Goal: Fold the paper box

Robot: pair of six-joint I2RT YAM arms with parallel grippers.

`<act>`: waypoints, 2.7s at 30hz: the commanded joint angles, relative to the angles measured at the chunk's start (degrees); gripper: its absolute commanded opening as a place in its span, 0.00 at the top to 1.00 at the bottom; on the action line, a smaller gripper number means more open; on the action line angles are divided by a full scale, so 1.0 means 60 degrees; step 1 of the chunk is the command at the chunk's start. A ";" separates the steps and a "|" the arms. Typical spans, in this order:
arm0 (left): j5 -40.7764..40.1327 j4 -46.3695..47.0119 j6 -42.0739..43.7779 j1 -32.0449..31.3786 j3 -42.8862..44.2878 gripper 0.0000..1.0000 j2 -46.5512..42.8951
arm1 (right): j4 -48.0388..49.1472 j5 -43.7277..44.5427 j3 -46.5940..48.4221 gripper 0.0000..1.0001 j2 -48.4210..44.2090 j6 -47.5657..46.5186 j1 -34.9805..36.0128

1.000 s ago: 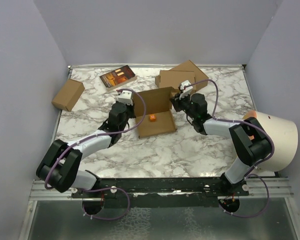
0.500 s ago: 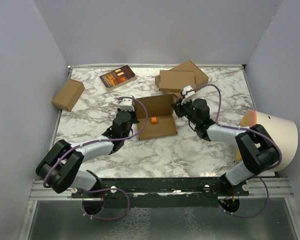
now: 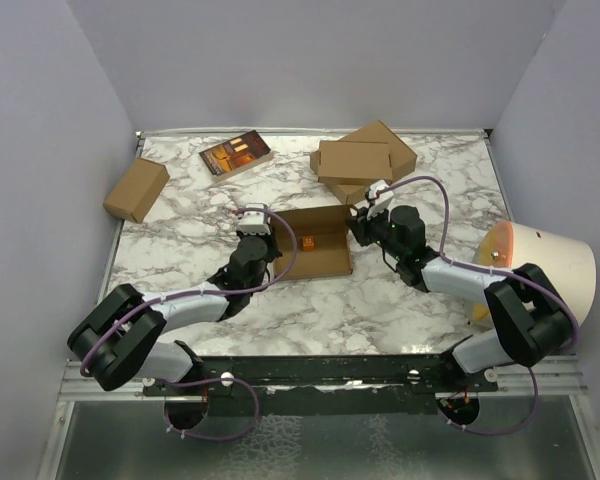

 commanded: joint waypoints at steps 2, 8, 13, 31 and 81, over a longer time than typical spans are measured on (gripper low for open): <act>0.0450 -0.0427 -0.0732 -0.0359 -0.0430 1.00 -0.0064 | -0.1141 -0.1076 0.0097 0.89 0.0034 0.1233 0.0284; 0.0596 -0.0659 -0.0845 -0.0473 -0.0508 1.00 -0.0134 | -0.1150 -0.0914 0.0148 0.88 0.0119 0.1431 0.0452; 0.0436 -0.0886 -0.1111 -0.0622 -0.0799 1.00 -0.0402 | -0.1658 -0.1098 -0.0040 0.88 -0.0168 0.1628 0.0479; 0.0302 -0.1511 -0.1493 -0.0770 -0.1319 1.00 -0.1140 | -0.2580 -0.1872 -0.0170 0.88 -0.0392 0.1756 0.0479; 0.0514 -0.2916 -0.0343 -0.0844 -0.1012 1.00 -0.1210 | -0.4108 -0.1660 0.0551 0.68 -0.0848 -0.0984 0.0479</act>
